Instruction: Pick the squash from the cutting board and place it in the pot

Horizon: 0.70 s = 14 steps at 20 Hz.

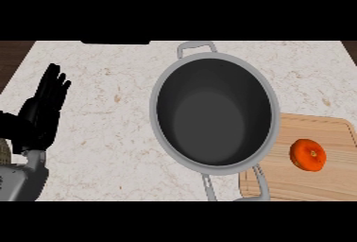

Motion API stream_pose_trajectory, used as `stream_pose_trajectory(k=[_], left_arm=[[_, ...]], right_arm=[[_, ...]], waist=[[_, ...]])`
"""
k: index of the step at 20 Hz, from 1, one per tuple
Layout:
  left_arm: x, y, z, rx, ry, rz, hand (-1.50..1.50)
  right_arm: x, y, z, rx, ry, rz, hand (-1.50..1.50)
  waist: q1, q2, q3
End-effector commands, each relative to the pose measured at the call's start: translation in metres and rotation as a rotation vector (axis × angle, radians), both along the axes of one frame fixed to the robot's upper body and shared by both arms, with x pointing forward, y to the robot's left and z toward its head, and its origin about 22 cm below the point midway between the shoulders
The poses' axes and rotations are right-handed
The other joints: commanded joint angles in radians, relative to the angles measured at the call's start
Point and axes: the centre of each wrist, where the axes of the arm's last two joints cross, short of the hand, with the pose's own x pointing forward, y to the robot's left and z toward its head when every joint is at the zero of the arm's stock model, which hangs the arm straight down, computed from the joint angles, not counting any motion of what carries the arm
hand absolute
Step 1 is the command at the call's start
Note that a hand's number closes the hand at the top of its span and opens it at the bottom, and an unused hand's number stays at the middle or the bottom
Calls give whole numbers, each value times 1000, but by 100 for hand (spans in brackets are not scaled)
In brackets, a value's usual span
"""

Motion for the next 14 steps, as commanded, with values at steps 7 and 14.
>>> stream_pose_trajectory(k=[7,14], left_arm=[[3,-3,4,1,-2,1,0],[-4,1,3,-5,2,23,0]], right_arm=[[9,42,36,-502,208,298,-150],[-5,84,27,-646,272,343,-150]], waist=[[-4,-1,-3],[-23,-7,-3]])
